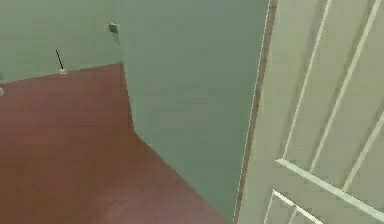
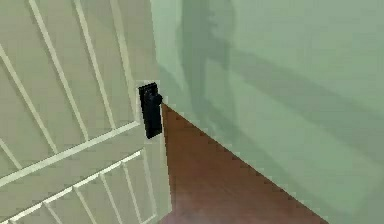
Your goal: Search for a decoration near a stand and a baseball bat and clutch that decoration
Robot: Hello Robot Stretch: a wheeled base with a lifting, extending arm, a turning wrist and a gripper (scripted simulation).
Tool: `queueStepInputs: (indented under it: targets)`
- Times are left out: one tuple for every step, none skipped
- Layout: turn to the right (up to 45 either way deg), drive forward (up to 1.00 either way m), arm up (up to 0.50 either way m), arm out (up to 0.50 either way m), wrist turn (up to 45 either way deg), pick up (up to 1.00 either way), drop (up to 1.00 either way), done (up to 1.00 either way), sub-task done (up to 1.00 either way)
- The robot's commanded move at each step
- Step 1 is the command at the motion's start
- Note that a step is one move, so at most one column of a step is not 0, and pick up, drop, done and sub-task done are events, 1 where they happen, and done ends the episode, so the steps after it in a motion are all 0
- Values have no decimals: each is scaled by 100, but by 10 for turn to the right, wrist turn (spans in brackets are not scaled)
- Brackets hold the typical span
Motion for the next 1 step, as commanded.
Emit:
queueStepInputs:
  targets:
    - [0,35,0,0,0,0,0,0,0]
